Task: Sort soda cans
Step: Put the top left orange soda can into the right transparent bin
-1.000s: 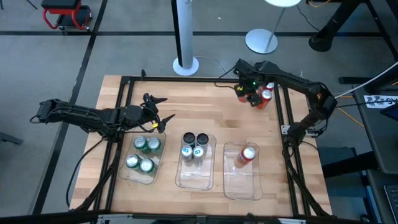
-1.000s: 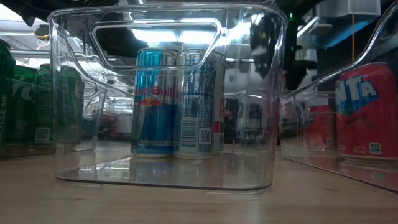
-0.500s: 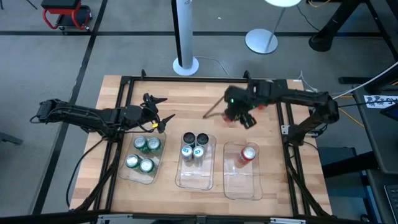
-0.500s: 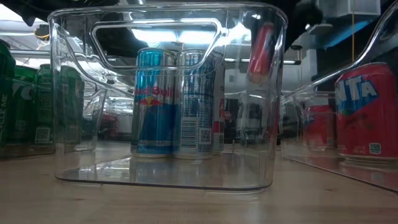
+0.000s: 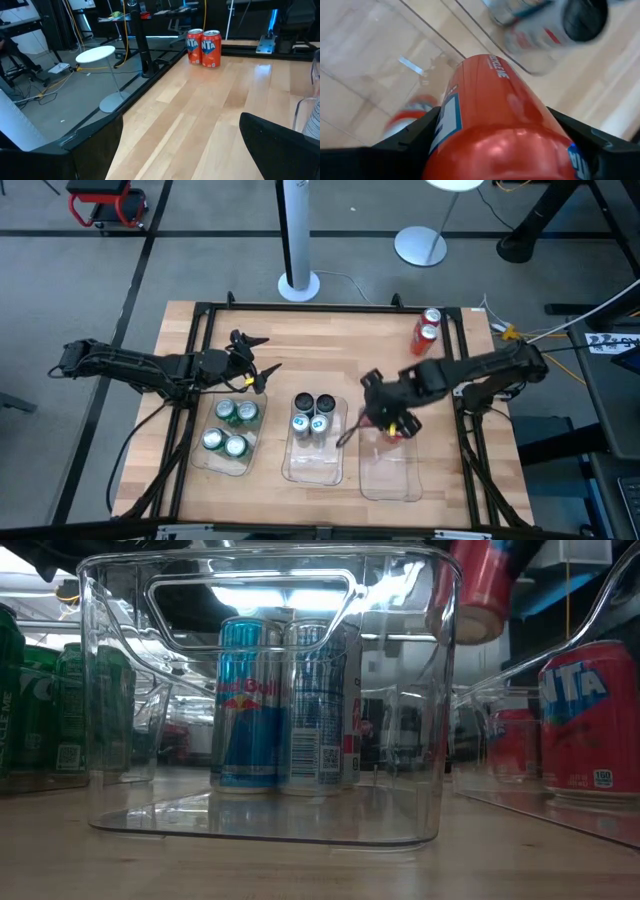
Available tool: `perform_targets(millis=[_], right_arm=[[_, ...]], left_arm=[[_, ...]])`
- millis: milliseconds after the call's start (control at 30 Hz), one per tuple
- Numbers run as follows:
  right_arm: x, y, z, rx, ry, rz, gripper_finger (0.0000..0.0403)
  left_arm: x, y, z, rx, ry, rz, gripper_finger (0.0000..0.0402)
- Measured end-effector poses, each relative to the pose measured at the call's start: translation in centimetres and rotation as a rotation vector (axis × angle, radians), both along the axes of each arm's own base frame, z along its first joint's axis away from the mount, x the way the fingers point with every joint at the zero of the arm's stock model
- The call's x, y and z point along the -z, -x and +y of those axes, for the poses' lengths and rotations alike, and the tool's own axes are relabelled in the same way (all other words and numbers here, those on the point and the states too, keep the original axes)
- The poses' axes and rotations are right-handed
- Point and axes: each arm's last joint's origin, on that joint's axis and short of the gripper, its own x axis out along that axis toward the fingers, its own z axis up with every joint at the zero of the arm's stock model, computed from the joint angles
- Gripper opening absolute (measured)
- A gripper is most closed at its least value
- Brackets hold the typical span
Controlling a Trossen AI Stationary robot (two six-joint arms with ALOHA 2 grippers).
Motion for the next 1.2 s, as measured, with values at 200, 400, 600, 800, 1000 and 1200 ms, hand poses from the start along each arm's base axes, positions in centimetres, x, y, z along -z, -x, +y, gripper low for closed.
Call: perform_targets(millis=[200, 400, 600, 800, 1000, 1200], right_arm=[[2.0, -1.3, 2.9, -0.056, 0.003, 0.032, 0.0294], [4.1, -2.3, 3.9, -0.083, 0.029, 0.107, 0.0294], [5.6, -2.8, 4.0, -0.103, 0.057, 0.181, 0.0294], [6.4, -2.7, 4.0, -0.103, 0.071, 0.250, 0.0294], [7.4, -3.3, 4.2, -0.105, 0.107, 0.267, 0.0294], [9.6, -4.4, 4.6, -0.137, 0.126, 0.309, 0.0295]], left_arm=[[0.0, 0.0, 0.0, 0.000, 0.000, -0.001, 0.0388], [0.0, 0.0, 0.0, 0.000, 0.002, -0.001, 0.0388], [0.0, 0.0, 0.0, -0.001, 0.002, -0.002, 0.0388], [0.0, 0.0, 0.0, 0.000, 0.000, 0.000, 0.0388], [0.0, 0.0, 0.0, 0.000, 0.000, 0.000, 0.0388], [0.0, 0.0, 0.0, 0.000, 0.000, 0.001, 0.0388]])
